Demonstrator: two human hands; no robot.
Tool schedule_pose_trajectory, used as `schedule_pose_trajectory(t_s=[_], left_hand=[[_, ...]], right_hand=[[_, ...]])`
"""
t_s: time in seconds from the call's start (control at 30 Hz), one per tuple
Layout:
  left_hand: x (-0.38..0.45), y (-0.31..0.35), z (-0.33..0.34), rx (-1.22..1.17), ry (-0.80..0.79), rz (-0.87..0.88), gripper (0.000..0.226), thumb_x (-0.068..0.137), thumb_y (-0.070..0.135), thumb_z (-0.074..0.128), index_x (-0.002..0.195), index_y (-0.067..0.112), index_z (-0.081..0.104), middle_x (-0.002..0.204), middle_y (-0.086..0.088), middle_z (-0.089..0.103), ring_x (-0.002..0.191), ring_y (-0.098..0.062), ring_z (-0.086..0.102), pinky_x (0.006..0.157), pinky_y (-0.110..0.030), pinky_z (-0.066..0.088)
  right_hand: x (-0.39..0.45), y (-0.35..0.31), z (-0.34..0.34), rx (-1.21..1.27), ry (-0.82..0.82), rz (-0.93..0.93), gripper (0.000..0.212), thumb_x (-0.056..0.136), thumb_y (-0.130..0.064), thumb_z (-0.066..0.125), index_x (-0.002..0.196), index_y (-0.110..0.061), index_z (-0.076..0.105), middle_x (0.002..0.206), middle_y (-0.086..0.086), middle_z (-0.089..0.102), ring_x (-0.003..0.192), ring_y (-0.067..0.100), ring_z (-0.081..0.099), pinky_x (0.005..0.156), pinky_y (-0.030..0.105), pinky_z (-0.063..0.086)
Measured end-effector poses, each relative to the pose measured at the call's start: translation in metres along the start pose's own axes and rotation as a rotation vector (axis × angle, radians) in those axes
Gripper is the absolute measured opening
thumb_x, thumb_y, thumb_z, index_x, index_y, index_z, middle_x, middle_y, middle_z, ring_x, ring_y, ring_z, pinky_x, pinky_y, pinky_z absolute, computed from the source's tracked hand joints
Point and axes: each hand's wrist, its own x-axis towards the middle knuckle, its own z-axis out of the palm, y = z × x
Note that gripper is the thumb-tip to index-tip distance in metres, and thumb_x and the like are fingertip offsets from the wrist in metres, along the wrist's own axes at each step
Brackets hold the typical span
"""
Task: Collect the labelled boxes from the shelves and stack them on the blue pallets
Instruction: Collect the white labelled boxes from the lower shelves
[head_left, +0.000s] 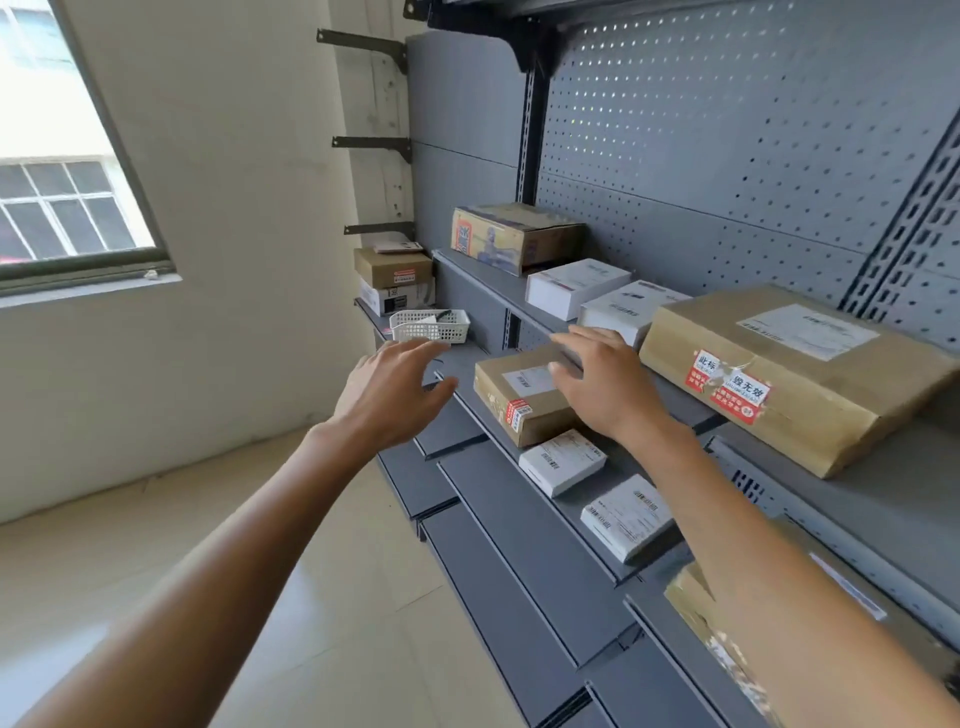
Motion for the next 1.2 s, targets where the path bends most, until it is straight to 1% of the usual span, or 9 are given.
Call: schedule_pose_trajectory(t_s=[0.1, 0.33, 0.43, 0.63, 0.73, 0.9, 1.0, 1.07, 1.2], left_hand=[[0.049, 0.003, 0.017, -0.036, 0.005, 0.069, 0.050, 0.096, 0.047, 0.059, 0.141, 0.026, 0.055, 0.148, 0.004, 0.054, 0.135, -0.021, 0.049, 0.107, -0.045, 0.045], [0.154, 0.011, 0.071, -0.122, -0.026, 0.253, 0.050, 0.097, 0.046, 0.058, 0.142, 0.026, 0.054, 0.148, 0.002, 0.053, 0.137, -0.023, 0.043, 0.109, -0.048, 0.039], [0.206, 0.009, 0.092, -0.108, -0.041, 0.360, 0.051, 0.098, 0.050, 0.055, 0.144, 0.029, 0.051, 0.151, 0.005, 0.050, 0.141, -0.021, 0.038, 0.112, -0.051, 0.036], [0.292, 0.005, 0.131, -0.139, -0.133, 0.528, 0.049, 0.100, 0.049, 0.052, 0.145, 0.032, 0.049, 0.156, 0.005, 0.043, 0.147, -0.022, 0.029, 0.116, -0.053, 0.028], [0.317, 0.007, 0.148, -0.140, -0.176, 0.627, 0.050, 0.100, 0.051, 0.049, 0.147, 0.034, 0.048, 0.157, 0.004, 0.041, 0.148, -0.022, 0.026, 0.117, -0.053, 0.027], [0.332, 0.006, 0.168, -0.255, -0.205, 0.726, 0.044, 0.098, 0.056, 0.049, 0.136, 0.035, 0.059, 0.150, 0.005, 0.049, 0.142, -0.021, 0.035, 0.111, -0.049, 0.034], [0.333, 0.005, 0.170, -0.334, -0.176, 0.722, 0.047, 0.095, 0.062, 0.048, 0.126, 0.032, 0.067, 0.142, 0.005, 0.057, 0.136, -0.022, 0.042, 0.106, -0.048, 0.038], [0.332, 0.004, 0.170, -0.347, -0.157, 0.722, 0.051, 0.093, 0.065, 0.047, 0.120, 0.029, 0.070, 0.136, 0.005, 0.061, 0.133, -0.021, 0.046, 0.104, -0.048, 0.042], [0.332, 0.003, 0.172, -0.353, -0.113, 0.716, 0.053, 0.088, 0.072, 0.047, 0.103, 0.025, 0.068, 0.122, 0.007, 0.064, 0.119, -0.021, 0.053, 0.090, -0.045, 0.049]], right_hand=[[0.025, 0.017, 0.000, -0.023, 0.028, 0.054, 0.047, 0.098, -0.032, 0.057, 0.143, -0.017, 0.052, 0.148, 0.007, 0.050, 0.138, 0.025, 0.040, 0.112, 0.044, 0.041], [0.079, 0.038, 0.018, -0.015, 0.052, 0.179, 0.052, 0.098, -0.031, 0.060, 0.146, -0.018, 0.047, 0.149, 0.003, 0.047, 0.140, 0.023, 0.034, 0.113, 0.043, 0.038], [0.104, 0.047, 0.029, -0.029, 0.088, 0.241, 0.051, 0.097, -0.030, 0.061, 0.145, -0.016, 0.049, 0.146, 0.002, 0.051, 0.137, 0.022, 0.037, 0.115, 0.039, 0.035], [0.139, 0.057, 0.052, -0.120, 0.093, 0.434, 0.052, 0.099, -0.032, 0.058, 0.147, -0.014, 0.047, 0.153, 0.001, 0.045, 0.144, 0.019, 0.028, 0.118, 0.031, 0.021], [0.149, 0.060, 0.057, -0.180, 0.127, 0.502, 0.048, 0.099, -0.032, 0.058, 0.142, -0.011, 0.052, 0.150, 0.002, 0.049, 0.143, 0.019, 0.030, 0.116, 0.027, 0.017], [0.155, 0.062, 0.070, -0.318, 0.235, 0.553, 0.039, 0.094, -0.034, 0.064, 0.127, -0.013, 0.067, 0.134, 0.003, 0.063, 0.131, 0.026, 0.049, 0.109, 0.045, 0.034], [0.154, 0.062, 0.076, -0.357, 0.269, 0.635, 0.042, 0.093, -0.048, 0.061, 0.130, -0.028, 0.064, 0.143, -0.010, 0.056, 0.137, 0.018, 0.042, 0.115, 0.054, 0.023], [0.154, 0.063, 0.079, -0.339, 0.289, 0.661, 0.044, 0.091, -0.053, 0.060, 0.131, -0.033, 0.062, 0.147, -0.015, 0.050, 0.140, 0.013, 0.037, 0.118, 0.056, 0.017], [0.153, 0.067, 0.087, -0.373, 0.356, 0.667, 0.049, 0.088, -0.053, 0.063, 0.131, -0.029, 0.061, 0.152, -0.014, 0.044, 0.140, 0.013, 0.038, 0.113, 0.051, 0.026]])
